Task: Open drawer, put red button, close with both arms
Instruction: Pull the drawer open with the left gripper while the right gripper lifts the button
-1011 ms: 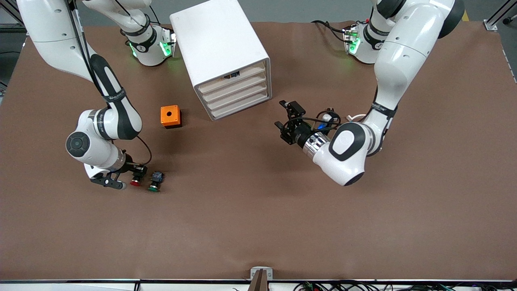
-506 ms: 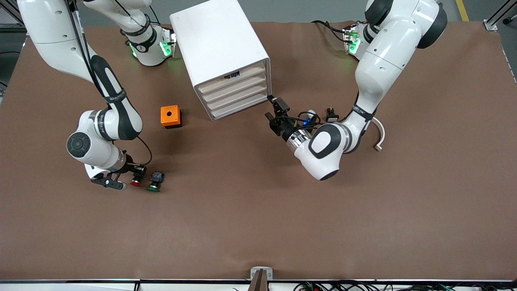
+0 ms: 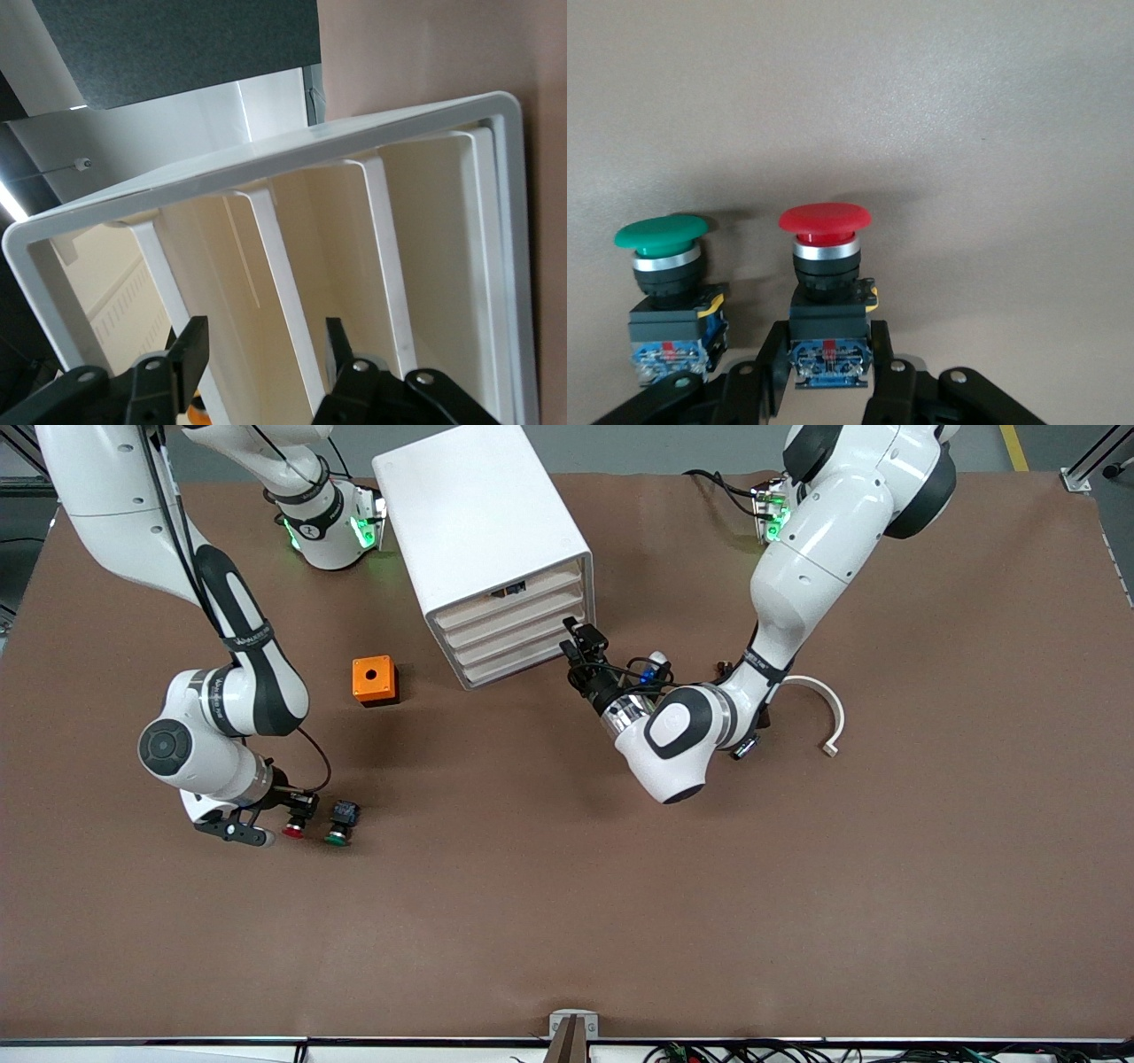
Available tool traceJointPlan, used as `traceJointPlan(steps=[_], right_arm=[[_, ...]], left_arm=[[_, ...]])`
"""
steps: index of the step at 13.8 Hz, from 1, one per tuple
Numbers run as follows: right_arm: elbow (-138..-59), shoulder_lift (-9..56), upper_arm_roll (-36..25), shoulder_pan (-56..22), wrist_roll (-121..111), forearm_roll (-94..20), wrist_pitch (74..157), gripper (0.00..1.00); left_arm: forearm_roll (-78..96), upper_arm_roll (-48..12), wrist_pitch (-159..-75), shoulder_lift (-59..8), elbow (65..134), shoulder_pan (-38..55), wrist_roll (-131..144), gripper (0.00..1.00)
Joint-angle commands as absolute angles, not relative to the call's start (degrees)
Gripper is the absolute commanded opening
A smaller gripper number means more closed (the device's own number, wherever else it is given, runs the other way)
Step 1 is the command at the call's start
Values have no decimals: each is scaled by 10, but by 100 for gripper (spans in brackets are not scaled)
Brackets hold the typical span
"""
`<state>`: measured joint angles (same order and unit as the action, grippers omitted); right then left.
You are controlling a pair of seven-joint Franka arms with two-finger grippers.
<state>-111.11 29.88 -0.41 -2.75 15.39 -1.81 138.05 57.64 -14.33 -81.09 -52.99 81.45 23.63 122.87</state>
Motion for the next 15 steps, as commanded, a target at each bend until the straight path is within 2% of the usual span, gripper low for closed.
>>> traceJointPlan(steps=[1,3,7,10,12,15], right_arm=[[-1074,287,-3,-27,159,-18,1311,0],[-1043,276,-3,-30,161,-18,1244,0],[-1032,238,-2,-32,162,-25,1218,0],[-1007,226,-1,-49,215,-26,1158,0],[-974,225,0,-62,266,-28,1109,0],[-919,224,0,-83,346,-53,1022,0]], left_arm=[[587,-147,-802,-540,816,247,1240,60],[587,-149,-802,-543,819,257,1242,61],[588,-149,-801,-549,820,274,1242,61],[587,-149,-801,-549,820,285,1238,59],[587,-150,-801,-549,820,290,1236,51],[587,-154,-801,-549,820,293,1229,30]])
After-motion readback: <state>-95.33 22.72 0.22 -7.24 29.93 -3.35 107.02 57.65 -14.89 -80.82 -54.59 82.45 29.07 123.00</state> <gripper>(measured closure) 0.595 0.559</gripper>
